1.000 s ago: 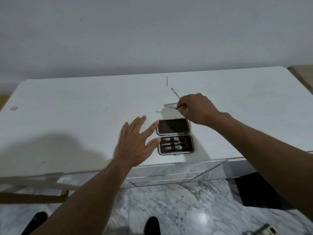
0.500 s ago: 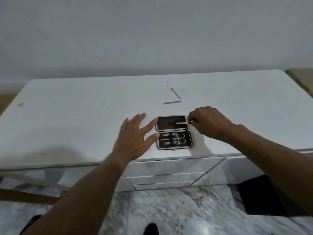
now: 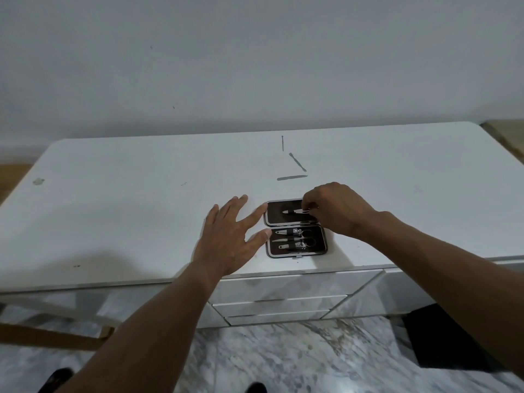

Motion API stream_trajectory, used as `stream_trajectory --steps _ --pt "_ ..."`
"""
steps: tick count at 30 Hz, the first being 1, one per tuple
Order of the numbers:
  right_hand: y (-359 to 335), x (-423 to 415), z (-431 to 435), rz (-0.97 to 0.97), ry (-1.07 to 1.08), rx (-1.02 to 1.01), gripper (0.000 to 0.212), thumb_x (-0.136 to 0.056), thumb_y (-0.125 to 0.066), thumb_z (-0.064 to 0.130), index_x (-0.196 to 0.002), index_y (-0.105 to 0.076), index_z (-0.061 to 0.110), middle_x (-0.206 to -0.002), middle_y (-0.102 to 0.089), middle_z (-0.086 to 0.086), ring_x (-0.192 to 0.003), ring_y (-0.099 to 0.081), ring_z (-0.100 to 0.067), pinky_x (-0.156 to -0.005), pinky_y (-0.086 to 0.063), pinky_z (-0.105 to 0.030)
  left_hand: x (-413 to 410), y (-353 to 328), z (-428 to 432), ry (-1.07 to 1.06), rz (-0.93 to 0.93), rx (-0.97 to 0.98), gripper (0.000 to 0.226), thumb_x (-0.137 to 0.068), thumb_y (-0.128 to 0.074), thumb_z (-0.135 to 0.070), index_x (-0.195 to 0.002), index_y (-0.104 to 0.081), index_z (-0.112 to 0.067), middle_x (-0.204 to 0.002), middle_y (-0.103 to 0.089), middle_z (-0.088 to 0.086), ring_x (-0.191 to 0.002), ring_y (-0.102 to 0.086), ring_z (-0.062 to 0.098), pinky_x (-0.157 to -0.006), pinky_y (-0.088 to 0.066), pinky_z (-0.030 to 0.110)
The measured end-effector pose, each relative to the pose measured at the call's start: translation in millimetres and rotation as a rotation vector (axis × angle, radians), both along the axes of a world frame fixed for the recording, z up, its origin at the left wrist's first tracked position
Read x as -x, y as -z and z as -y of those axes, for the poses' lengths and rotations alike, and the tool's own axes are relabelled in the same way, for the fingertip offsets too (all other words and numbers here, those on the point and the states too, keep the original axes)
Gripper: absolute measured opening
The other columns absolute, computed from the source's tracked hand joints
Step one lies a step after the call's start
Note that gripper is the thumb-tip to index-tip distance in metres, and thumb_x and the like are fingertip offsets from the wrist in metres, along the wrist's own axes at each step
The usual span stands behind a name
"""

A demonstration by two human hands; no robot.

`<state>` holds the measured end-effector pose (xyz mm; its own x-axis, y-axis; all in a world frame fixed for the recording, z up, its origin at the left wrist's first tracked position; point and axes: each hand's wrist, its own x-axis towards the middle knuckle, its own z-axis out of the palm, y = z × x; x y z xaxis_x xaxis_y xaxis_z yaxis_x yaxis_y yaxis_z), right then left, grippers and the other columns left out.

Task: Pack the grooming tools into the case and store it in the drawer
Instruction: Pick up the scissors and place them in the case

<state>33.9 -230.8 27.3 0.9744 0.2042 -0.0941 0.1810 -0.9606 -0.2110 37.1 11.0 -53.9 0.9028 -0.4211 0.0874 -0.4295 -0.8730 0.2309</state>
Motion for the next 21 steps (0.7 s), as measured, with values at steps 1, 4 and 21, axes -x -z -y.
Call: stream_trajectory --steps 1,4,21 --pt "1 -1 -1 -0.008 0.000 -0.005 0.024 -0.087 -0.051 0.009 -0.097 -0.071 0.019 -0.097 -0.072 -0.008 -0.091 -0.063 -0.032 -0.077 -0.052 -0.037 0 0 0 -0.001 -0.001 -0.004 0.066 -0.087 -0.011 -0.073 -0.148 -0.017 -0.050 -0.162 -0.019 -0.001 -0.149 -0.010 0.017 -0.120 -0.006 0.045" --pt "4 -3 -4 -0.030 0.002 -0.031 0.024 -0.088 -0.052 0.008 -0.100 -0.071 0.018 -0.099 -0.073 -0.009 -0.093 -0.063 -0.032 -0.078 -0.051 -0.036 0 0 1 -0.004 -0.012 -0.012 0.066 -0.087 -0.009 -0.074 -0.148 -0.015 -0.051 -0.162 -0.017 -0.003 -0.149 -0.008 0.016 -0.120 -0.004 0.043" --pt "11 -14 -8 -0.081 0.051 -0.110 0.023 -0.087 -0.060 0.005 -0.102 -0.073 0.017 -0.099 -0.072 -0.011 -0.092 -0.065 -0.029 -0.072 -0.043 -0.024 0 0 0 -0.002 -0.004 -0.005 0.065 -0.088 -0.011 -0.073 -0.149 -0.016 -0.049 -0.162 -0.019 -0.002 -0.149 -0.009 0.016 -0.121 -0.007 0.045"
